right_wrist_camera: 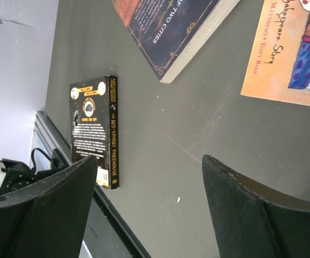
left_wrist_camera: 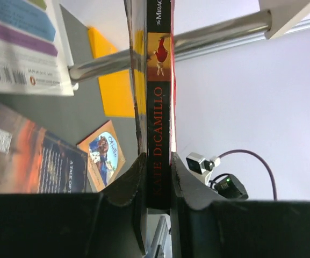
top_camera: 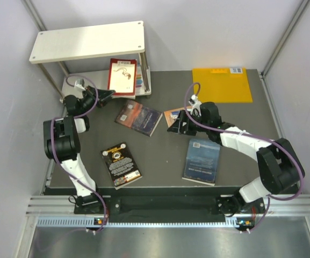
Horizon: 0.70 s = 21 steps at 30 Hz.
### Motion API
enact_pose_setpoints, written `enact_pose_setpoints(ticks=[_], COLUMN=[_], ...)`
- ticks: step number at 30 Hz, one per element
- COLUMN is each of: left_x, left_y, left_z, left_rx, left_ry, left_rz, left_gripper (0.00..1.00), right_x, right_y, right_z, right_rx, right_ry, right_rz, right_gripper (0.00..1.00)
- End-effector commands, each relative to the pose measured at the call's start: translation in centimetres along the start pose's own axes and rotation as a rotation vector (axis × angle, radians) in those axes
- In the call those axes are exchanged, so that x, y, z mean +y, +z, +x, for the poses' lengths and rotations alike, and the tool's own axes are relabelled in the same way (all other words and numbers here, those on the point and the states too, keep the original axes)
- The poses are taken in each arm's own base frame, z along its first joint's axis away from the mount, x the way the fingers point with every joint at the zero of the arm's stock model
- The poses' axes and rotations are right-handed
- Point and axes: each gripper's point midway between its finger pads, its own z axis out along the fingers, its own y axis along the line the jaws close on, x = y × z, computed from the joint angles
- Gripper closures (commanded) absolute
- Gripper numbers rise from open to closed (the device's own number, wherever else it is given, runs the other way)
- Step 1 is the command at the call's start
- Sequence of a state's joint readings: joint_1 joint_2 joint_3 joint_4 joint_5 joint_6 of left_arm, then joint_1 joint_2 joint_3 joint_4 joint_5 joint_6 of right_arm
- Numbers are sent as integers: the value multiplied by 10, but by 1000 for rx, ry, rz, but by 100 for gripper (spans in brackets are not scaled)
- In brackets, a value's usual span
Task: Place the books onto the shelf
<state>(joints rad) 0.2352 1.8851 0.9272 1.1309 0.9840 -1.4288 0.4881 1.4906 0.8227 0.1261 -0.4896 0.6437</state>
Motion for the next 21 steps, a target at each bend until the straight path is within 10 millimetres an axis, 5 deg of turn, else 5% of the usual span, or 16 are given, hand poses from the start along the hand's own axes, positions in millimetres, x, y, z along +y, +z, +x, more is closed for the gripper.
enact_pose_setpoints(ticks=[1,11,21], left_x=[-56,-28,11], left_y=[7,49,89], left_z=[-22,-58,-51], left_rx=[21,30,9], left_ry=[219,221,186], left_rz=[213,121,-11], left_gripper=[100,100,100], right_x=[3,-7,-10], right_y=[-12,-12,-16], right_z=[-14,-14,-16], right_rx=[-46,-40,-48], right_ry=[-54,-43,-36], right_rz=[-6,10,21], right_gripper=[22,22,22])
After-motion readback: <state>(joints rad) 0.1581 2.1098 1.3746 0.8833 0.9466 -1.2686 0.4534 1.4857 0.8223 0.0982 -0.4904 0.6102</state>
